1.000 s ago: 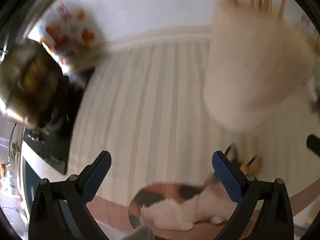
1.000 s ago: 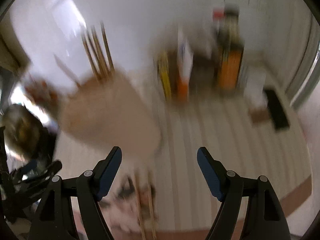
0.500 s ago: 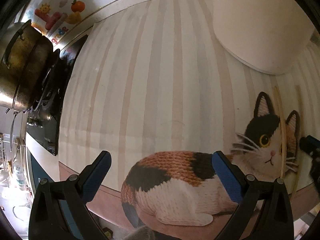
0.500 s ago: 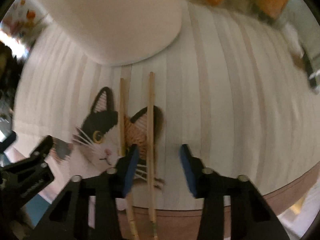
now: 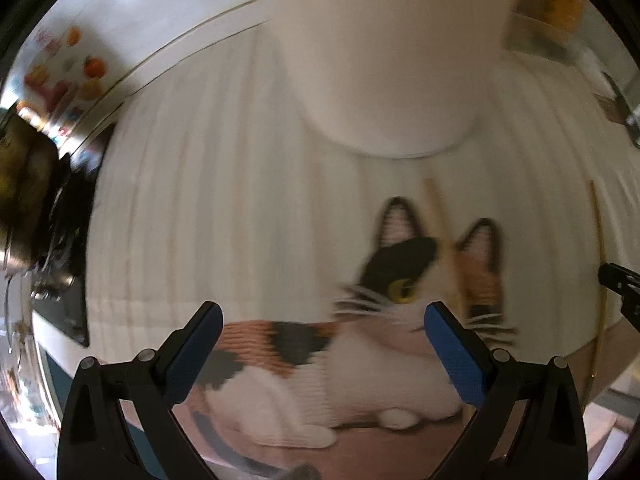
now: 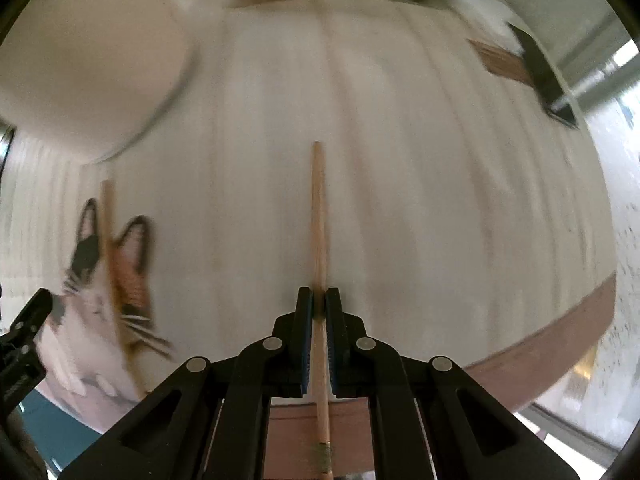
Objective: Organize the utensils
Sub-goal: 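Lower the left tool onto a chopstick and close it while the right tool grasps another, then lift the chopstick in the left tool to the pink holder while the right tool carries its chopstick there, then open the left tool over the pink holder while the right tool releases its chopstick into it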
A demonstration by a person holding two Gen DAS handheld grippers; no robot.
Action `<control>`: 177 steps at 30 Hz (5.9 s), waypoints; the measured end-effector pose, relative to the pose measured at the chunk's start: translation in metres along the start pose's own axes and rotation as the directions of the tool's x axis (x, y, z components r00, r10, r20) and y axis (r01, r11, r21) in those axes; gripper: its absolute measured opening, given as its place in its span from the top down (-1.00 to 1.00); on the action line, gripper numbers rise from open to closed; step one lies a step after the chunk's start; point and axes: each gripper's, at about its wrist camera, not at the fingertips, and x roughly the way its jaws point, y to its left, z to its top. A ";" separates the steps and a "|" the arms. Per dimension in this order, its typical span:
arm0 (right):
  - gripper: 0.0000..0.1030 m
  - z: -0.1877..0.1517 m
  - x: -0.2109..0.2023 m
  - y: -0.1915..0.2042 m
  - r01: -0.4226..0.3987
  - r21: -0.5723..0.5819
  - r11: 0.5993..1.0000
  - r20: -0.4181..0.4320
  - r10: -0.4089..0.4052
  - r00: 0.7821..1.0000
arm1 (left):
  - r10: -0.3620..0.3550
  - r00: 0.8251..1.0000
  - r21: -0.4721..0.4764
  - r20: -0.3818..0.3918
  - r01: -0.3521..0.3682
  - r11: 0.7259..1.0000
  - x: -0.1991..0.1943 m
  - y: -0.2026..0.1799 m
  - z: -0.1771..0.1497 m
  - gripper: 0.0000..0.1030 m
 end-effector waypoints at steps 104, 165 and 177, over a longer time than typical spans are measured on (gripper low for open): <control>0.88 0.019 -0.232 0.029 -0.298 -0.094 0.950 0.466 0.307 0.830 | -0.228 0.817 -0.110 0.530 0.333 0.937 -0.246 0.073 0.036 0.93; 0.70 0.181 -0.230 0.112 -0.388 -0.220 0.895 0.396 0.446 0.803 | -0.077 0.910 -0.274 0.407 0.202 0.940 -0.205 0.122 0.178 -0.40; 0.17 0.142 -0.254 0.095 -0.280 -0.239 0.930 0.468 0.363 0.806 | 0.057 0.910 -0.261 0.411 0.058 0.964 -0.203 0.111 0.144 -0.96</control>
